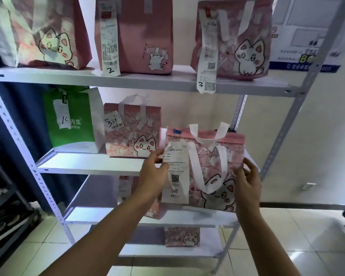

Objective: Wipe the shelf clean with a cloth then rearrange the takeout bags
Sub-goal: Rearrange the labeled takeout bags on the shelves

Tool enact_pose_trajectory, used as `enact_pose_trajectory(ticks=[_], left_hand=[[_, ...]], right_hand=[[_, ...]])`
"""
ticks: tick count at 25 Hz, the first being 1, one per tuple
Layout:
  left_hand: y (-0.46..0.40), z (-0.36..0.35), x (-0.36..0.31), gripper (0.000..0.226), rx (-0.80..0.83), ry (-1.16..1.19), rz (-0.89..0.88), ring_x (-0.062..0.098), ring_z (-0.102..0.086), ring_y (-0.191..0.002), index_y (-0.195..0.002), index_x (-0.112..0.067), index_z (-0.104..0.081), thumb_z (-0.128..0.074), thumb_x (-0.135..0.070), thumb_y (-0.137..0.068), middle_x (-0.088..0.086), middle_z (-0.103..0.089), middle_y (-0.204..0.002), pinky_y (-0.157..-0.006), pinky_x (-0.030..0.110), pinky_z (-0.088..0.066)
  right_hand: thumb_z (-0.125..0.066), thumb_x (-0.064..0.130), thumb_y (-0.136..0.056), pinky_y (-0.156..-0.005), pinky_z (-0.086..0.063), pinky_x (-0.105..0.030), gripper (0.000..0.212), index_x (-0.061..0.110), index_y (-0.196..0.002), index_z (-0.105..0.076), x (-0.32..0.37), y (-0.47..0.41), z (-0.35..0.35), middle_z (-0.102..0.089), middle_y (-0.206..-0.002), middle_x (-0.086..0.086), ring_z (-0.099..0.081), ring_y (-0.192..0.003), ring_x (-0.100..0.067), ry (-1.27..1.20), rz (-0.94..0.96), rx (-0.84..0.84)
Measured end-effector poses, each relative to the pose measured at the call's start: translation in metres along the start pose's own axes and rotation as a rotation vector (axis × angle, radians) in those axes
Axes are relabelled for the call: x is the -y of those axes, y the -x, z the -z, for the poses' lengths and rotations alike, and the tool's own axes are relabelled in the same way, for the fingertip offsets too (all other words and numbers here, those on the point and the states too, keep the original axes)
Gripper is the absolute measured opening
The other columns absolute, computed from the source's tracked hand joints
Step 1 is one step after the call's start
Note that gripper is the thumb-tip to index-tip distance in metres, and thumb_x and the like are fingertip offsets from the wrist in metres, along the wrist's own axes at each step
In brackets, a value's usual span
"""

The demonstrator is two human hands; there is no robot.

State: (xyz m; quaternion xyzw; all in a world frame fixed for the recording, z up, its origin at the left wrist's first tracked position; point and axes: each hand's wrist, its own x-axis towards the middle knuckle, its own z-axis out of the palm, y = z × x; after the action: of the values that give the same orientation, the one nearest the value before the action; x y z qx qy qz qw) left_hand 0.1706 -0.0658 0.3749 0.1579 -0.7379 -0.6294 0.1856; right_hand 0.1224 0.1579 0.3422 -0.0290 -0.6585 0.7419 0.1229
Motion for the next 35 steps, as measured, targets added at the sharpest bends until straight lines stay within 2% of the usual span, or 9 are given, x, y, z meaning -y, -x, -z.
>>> enact_pose_trajectory(ticks=[4,9,12,15,18,20,23,26,35], left_hand=[[-0.046,-0.015,-0.006,0.033,0.065,0.042,0.009,0.016,-0.071,-0.088,-0.129,-0.030,-0.052,-0.050,-0.014,-0.100,0.000,-0.066,-0.112,-0.053,0.020,-0.054],[-0.087,-0.036,-0.003,0.037,0.095,0.055,0.017,0.011,-0.065,-0.088,-0.134,-0.023,-0.049,-0.048,-0.009,-0.100,0.003,-0.061,-0.112,-0.047,0.011,-0.049],[-0.106,-0.048,0.007,0.038,0.105,0.037,0.018,0.013,-0.063,-0.089,-0.134,-0.023,-0.050,-0.049,-0.008,-0.099,0.007,-0.060,-0.118,-0.046,0.010,-0.048],[-0.125,-0.060,0.013,0.039,0.091,0.011,0.035,0.005,-0.060,-0.083,-0.135,-0.023,-0.050,-0.049,-0.006,-0.099,0.007,-0.060,-0.118,-0.044,0.010,-0.048],[-0.152,-0.070,0.017,0.039,0.072,-0.002,0.040,0.006,-0.061,-0.085,-0.135,-0.024,-0.050,-0.049,-0.006,-0.099,0.007,-0.060,-0.118,-0.046,0.015,-0.051],[-0.171,-0.081,0.021,0.038,0.060,-0.016,0.039,0.012,-0.064,-0.090,-0.133,-0.027,-0.050,-0.051,-0.009,-0.099,0.007,-0.061,-0.119,-0.053,0.024,-0.055],[-0.194,-0.094,0.024,0.035,0.031,-0.039,0.039,0.018,-0.066,-0.098,-0.131,-0.032,-0.053,-0.053,-0.016,-0.100,0.002,-0.063,-0.119,-0.058,0.028,-0.056],[-0.211,-0.107,0.023,0.040,0.014,-0.082,0.046,0.011,-0.064,-0.094,-0.135,-0.036,-0.051,-0.052,-0.018,-0.100,-0.006,-0.063,-0.115,-0.056,0.024,-0.052],[-0.225,-0.122,0.031,0.035,-0.007,-0.143,0.060,0.007,-0.066,-0.093,-0.124,-0.050,-0.048,-0.057,-0.030,-0.097,-0.025,-0.062,-0.105,-0.074,0.044,-0.062]], right_hand=[[-0.053,0.024,-0.104,-0.052,-0.050,-0.011,0.027,0.029,-0.131,-0.053,0.013,-0.043,-0.019,-0.064,-0.098,0.011,-0.066,-0.073,0.001,0.059,0.049,-0.063],[-0.042,0.073,-0.080,-0.086,-0.059,-0.052,0.061,0.056,-0.138,-0.043,-0.007,-0.083,-0.043,-0.054,-0.126,-0.006,-0.063,-0.106,-0.027,0.283,0.002,-0.134],[-0.039,0.075,-0.088,-0.096,-0.052,-0.060,0.060,0.052,-0.144,-0.039,-0.017,-0.098,-0.052,-0.040,-0.125,-0.001,-0.056,-0.114,-0.032,0.340,-0.060,-0.143],[-0.040,0.069,-0.093,-0.089,-0.056,-0.050,0.062,0.044,-0.150,-0.036,-0.025,-0.121,-0.056,-0.053,-0.127,-0.006,-0.060,-0.108,-0.027,0.297,-0.094,-0.117],[-0.048,0.037,-0.104,-0.070,-0.053,-0.029,0.047,0.025,-0.148,-0.042,-0.033,-0.149,-0.060,-0.062,-0.106,0.006,-0.062,-0.091,-0.007,0.242,-0.103,-0.098],[-0.053,0.035,-0.101,-0.078,-0.058,-0.033,0.046,0.021,-0.144,-0.047,-0.039,-0.167,-0.064,-0.064,-0.115,0.002,-0.064,-0.098,-0.010,0.221,-0.128,-0.083],[-0.055,0.060,-0.081,-0.095,-0.058,-0.046,0.068,0.028,-0.141,-0.050,-0.058,-0.197,-0.069,-0.063,-0.128,-0.001,-0.064,-0.114,-0.019,0.182,-0.140,-0.077],[-0.056,0.049,-0.089,-0.099,-0.055,-0.047,0.056,0.028,-0.141,-0.051,-0.062,-0.227,-0.071,-0.064,-0.129,-0.001,-0.063,-0.116,-0.020,0.201,-0.160,-0.063],[-0.060,0.038,-0.096,-0.077,-0.056,-0.027,0.046,0.027,-0.140,-0.053,-0.071,-0.259,-0.068,-0.066,-0.125,0.001,-0.064,-0.112,-0.016,0.193,-0.131,-0.035]])
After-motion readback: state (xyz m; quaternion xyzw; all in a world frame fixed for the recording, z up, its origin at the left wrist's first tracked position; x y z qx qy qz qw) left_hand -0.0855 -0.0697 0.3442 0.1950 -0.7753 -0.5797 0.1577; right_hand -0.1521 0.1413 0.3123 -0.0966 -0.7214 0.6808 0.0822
